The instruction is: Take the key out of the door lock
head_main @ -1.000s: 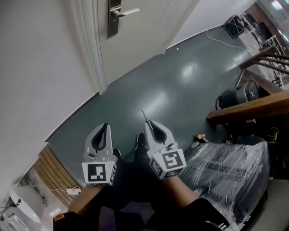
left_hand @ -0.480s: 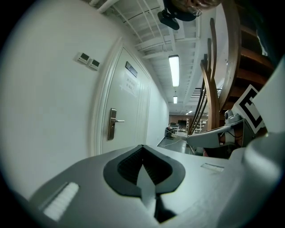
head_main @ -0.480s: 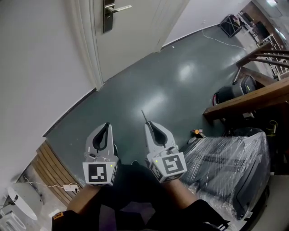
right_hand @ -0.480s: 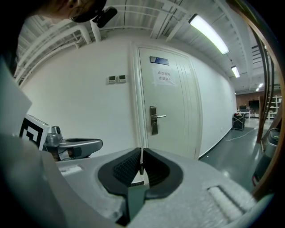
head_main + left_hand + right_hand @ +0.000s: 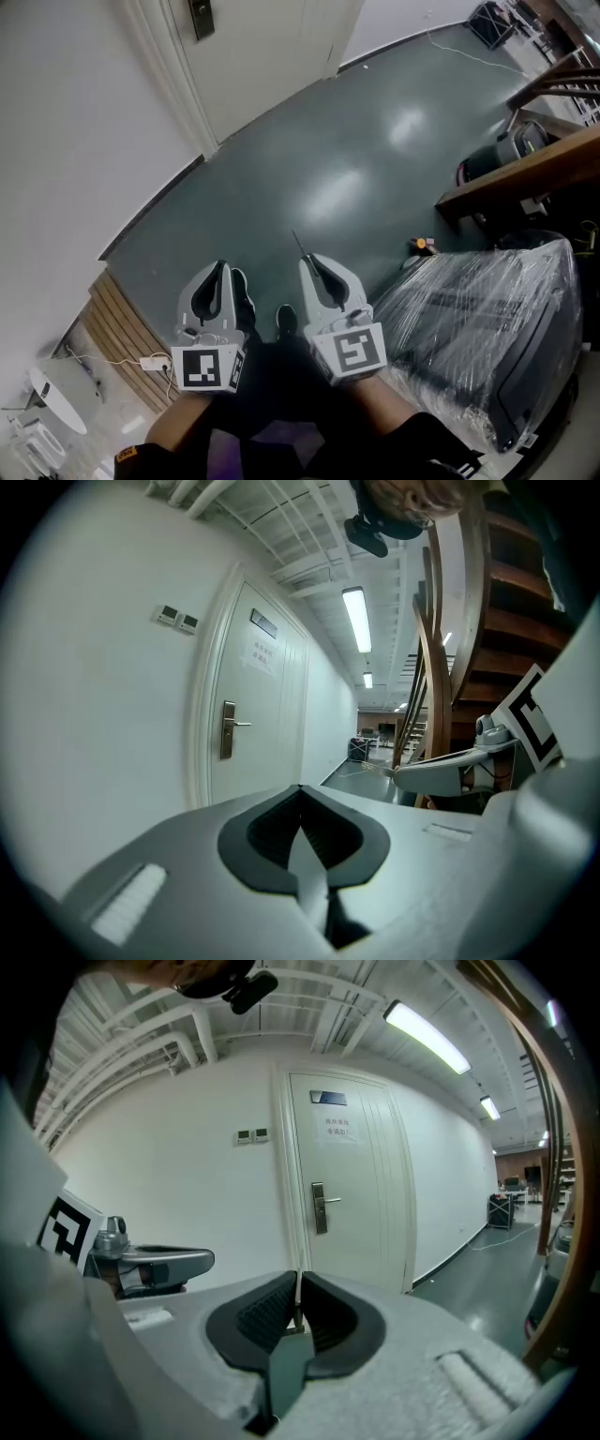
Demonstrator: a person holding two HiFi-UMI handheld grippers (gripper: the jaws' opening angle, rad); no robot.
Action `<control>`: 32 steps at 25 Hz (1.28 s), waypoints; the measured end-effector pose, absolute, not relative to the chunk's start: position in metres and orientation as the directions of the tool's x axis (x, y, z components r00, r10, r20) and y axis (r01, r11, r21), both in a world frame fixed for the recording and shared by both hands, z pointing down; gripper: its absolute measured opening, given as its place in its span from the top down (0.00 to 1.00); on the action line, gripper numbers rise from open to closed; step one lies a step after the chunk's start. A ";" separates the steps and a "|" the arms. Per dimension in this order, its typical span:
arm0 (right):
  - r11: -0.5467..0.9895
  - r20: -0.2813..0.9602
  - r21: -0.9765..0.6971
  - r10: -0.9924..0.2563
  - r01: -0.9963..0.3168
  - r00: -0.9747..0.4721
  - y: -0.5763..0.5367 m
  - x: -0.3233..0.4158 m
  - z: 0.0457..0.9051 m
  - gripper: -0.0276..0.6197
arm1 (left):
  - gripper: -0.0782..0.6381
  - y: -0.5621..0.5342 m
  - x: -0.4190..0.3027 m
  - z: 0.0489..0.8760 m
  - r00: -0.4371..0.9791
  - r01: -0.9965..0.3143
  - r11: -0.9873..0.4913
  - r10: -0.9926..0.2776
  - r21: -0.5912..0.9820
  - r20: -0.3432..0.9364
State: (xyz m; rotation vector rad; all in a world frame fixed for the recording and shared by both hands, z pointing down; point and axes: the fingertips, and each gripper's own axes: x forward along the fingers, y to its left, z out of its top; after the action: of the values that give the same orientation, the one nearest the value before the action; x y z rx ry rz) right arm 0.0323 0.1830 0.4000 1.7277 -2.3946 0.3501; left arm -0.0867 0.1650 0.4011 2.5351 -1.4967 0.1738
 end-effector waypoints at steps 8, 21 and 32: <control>0.335 0.284 -0.069 -0.896 -0.940 -0.341 0.220 0.040 0.412 0.93 | 0.87 0.206 -0.082 0.409 0.444 -0.896 -0.437 -0.874 0.082 0.197; 0.367 0.265 -0.060 -0.891 -0.928 -0.369 0.244 0.039 0.408 0.93 | 0.87 0.233 -0.083 0.407 0.406 -0.914 -0.399 -0.897 0.075 0.176; 0.351 0.271 -0.080 -0.893 -0.933 -0.360 0.241 0.040 0.410 0.93 | 0.87 0.229 -0.088 0.413 0.391 -0.920 -0.384 -0.900 0.077 0.191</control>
State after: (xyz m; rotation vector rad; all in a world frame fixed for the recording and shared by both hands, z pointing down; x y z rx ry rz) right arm 0.0403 0.2406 0.4104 1.6612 -2.4295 0.3288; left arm -0.0879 0.2290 0.4129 2.4741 -1.6353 0.1754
